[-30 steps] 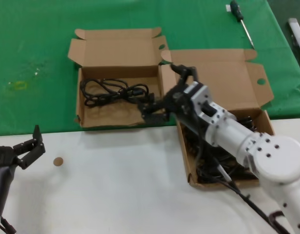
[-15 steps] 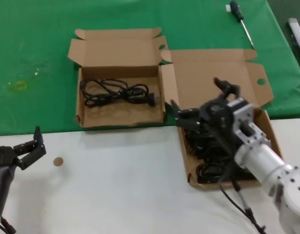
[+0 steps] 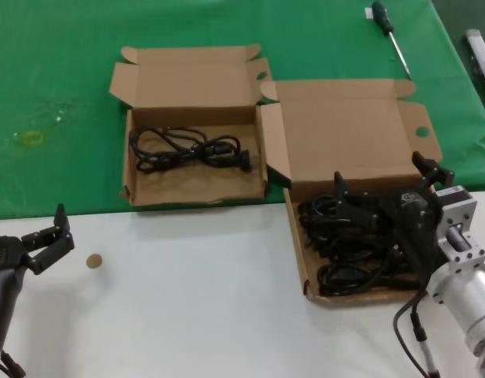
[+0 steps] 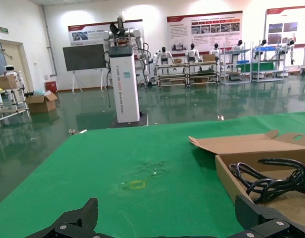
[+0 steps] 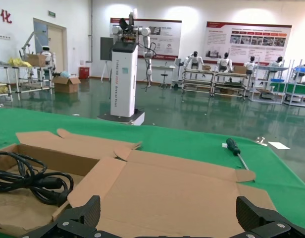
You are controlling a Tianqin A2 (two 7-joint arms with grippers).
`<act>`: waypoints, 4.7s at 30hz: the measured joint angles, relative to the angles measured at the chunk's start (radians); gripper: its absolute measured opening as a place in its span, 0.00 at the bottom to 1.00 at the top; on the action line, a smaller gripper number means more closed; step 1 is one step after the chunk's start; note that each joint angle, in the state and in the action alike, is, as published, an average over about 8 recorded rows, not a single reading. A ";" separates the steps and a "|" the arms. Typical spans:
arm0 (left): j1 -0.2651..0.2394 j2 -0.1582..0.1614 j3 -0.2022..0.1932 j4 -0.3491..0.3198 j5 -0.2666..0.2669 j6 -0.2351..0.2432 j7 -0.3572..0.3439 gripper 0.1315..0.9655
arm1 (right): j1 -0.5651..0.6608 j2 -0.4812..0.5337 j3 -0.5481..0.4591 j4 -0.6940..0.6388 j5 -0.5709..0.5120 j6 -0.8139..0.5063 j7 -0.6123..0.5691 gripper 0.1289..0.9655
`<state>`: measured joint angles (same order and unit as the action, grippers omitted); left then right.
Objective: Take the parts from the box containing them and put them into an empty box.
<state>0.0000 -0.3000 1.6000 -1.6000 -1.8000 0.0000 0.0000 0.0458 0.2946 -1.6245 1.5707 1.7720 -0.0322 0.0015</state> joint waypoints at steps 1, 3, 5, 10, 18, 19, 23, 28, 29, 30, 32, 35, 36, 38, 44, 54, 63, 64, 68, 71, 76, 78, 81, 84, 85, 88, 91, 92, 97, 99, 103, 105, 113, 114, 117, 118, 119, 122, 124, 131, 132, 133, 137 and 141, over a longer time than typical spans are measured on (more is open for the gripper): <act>0.000 0.000 0.000 0.000 0.000 0.000 0.000 1.00 | -0.003 0.000 0.002 0.002 0.002 0.002 0.000 1.00; 0.000 0.000 0.000 0.000 0.000 0.000 0.000 1.00 | -0.006 0.001 0.003 0.004 0.004 0.004 0.000 1.00; 0.000 0.000 0.000 0.000 0.000 0.000 0.000 1.00 | -0.006 0.001 0.003 0.004 0.004 0.005 0.000 1.00; 0.000 0.000 0.000 0.000 0.000 0.000 0.000 1.00 | -0.007 0.001 0.004 0.004 0.004 0.005 0.000 1.00; 0.000 0.000 0.000 0.000 0.000 0.000 0.000 1.00 | -0.007 0.001 0.004 0.004 0.004 0.005 0.000 1.00; 0.000 0.000 0.000 0.000 0.000 0.000 0.000 1.00 | -0.007 0.001 0.004 0.004 0.004 0.005 0.000 1.00; 0.000 0.000 0.000 0.000 0.000 0.000 0.000 1.00 | -0.007 0.001 0.004 0.004 0.004 0.005 0.000 1.00; 0.000 0.000 0.000 0.000 0.000 0.000 0.000 1.00 | -0.007 0.001 0.004 0.004 0.004 0.005 0.000 1.00; 0.000 0.000 0.000 0.000 0.000 0.000 0.000 1.00 | -0.007 0.001 0.004 0.004 0.004 0.005 0.000 1.00; 0.000 0.000 0.000 0.000 0.000 0.000 0.000 1.00 | -0.007 0.001 0.004 0.004 0.004 0.005 0.000 1.00; 0.000 0.000 0.000 0.000 0.000 0.000 0.000 1.00 | -0.007 0.001 0.004 0.004 0.004 0.005 0.000 1.00; 0.000 0.000 0.000 0.000 0.000 0.000 0.000 1.00 | -0.007 0.001 0.004 0.004 0.004 0.005 0.000 1.00; 0.000 0.000 0.000 0.000 0.000 0.000 0.000 1.00 | -0.007 0.001 0.004 0.004 0.004 0.005 0.000 1.00; 0.000 0.000 0.000 0.000 0.000 0.000 0.000 1.00 | -0.007 0.001 0.004 0.004 0.004 0.005 0.000 1.00; 0.000 0.000 0.000 0.000 0.000 0.000 0.000 1.00 | -0.007 0.001 0.004 0.004 0.004 0.005 0.000 1.00; 0.000 0.000 0.000 0.000 0.000 0.000 0.000 1.00 | -0.007 0.001 0.004 0.004 0.004 0.005 0.000 1.00; 0.000 0.000 0.000 0.000 0.000 0.000 0.000 1.00 | -0.007 0.001 0.004 0.004 0.004 0.005 0.000 1.00; 0.000 0.000 0.000 0.000 0.000 0.000 0.000 1.00 | -0.007 0.001 0.004 0.004 0.004 0.005 0.000 1.00; 0.000 0.000 0.000 0.000 0.000 0.000 0.000 1.00 | -0.007 0.001 0.004 0.004 0.004 0.005 0.000 1.00; 0.000 0.000 0.000 0.000 0.000 0.000 0.000 1.00 | -0.007 0.001 0.004 0.004 0.004 0.005 0.000 1.00; 0.000 0.000 0.000 0.000 0.000 0.000 0.000 1.00 | -0.007 0.001 0.004 0.004 0.004 0.005 0.000 1.00; 0.000 0.000 0.000 0.000 0.000 0.000 0.000 1.00 | -0.007 0.001 0.004 0.004 0.004 0.005 0.000 1.00; 0.000 0.000 0.000 0.000 0.000 0.000 0.000 1.00 | -0.007 0.001 0.004 0.004 0.004 0.005 0.000 1.00; 0.000 0.000 0.000 0.000 0.000 0.000 0.000 1.00 | -0.007 0.001 0.004 0.004 0.004 0.005 0.000 1.00; 0.000 0.000 0.000 0.000 0.000 0.000 0.000 1.00 | -0.007 0.001 0.004 0.004 0.004 0.005 0.000 1.00; 0.000 0.000 0.000 0.000 0.000 0.000 0.000 1.00 | -0.007 0.001 0.004 0.004 0.004 0.005 0.000 1.00; 0.000 0.000 0.000 0.000 0.000 0.000 0.000 1.00 | -0.007 0.001 0.004 0.004 0.004 0.005 0.000 1.00; 0.000 0.000 0.000 0.000 0.000 0.000 0.000 1.00 | -0.007 0.001 0.004 0.004 0.004 0.005 0.000 1.00; 0.000 0.000 0.000 0.000 0.000 0.000 0.000 1.00 | -0.007 0.001 0.004 0.004 0.004 0.005 0.000 1.00; 0.000 0.000 0.000 0.000 0.000 0.000 0.000 1.00 | -0.007 0.001 0.004 0.004 0.004 0.005 0.000 1.00; 0.000 0.000 0.000 0.000 0.000 0.000 0.000 1.00 | -0.007 0.001 0.004 0.004 0.004 0.005 0.000 1.00; 0.000 0.000 0.000 0.000 0.000 0.000 0.000 1.00 | -0.007 0.001 0.004 0.004 0.004 0.005 0.000 1.00; 0.000 0.000 0.000 0.000 0.000 0.000 0.000 1.00 | -0.007 0.001 0.004 0.004 0.004 0.005 0.000 1.00; 0.000 0.000 0.000 0.000 0.000 0.000 0.000 1.00 | -0.007 0.001 0.004 0.004 0.004 0.005 0.000 1.00; 0.000 0.000 0.000 0.000 0.000 0.000 0.000 1.00 | -0.007 0.001 0.004 0.004 0.004 0.005 0.000 1.00; 0.000 0.000 0.000 0.000 0.000 0.000 0.000 1.00 | -0.007 0.001 0.004 0.004 0.004 0.005 0.000 1.00; 0.000 0.000 0.000 0.000 0.000 0.000 0.000 1.00 | -0.007 0.001 0.004 0.004 0.004 0.005 0.000 1.00; 0.000 0.000 0.000 0.000 0.000 0.000 0.000 1.00 | -0.007 0.001 0.004 0.004 0.004 0.005 0.000 1.00; 0.000 0.000 0.000 0.000 0.000 0.000 0.000 1.00 | -0.007 0.001 0.004 0.004 0.004 0.005 0.000 1.00; 0.000 0.000 0.000 0.000 0.000 0.000 0.000 1.00 | -0.007 0.001 0.004 0.004 0.004 0.005 0.000 1.00; 0.000 0.000 0.000 0.000 0.000 0.000 0.000 1.00 | -0.007 0.001 0.004 0.004 0.004 0.005 0.000 1.00; 0.000 0.000 0.000 0.000 0.000 0.000 0.000 1.00 | -0.007 0.001 0.004 0.004 0.004 0.005 0.000 1.00; 0.000 0.000 0.000 0.000 0.000 0.000 0.000 1.00 | -0.007 0.001 0.004 0.004 0.004 0.005 0.000 1.00; 0.000 0.000 0.000 0.000 0.000 0.000 0.000 1.00 | -0.007 0.001 0.004 0.004 0.004 0.005 0.000 1.00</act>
<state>0.0000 -0.3000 1.6000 -1.6000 -1.8000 0.0000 0.0000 0.0391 0.2954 -1.6209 1.5750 1.7761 -0.0275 0.0013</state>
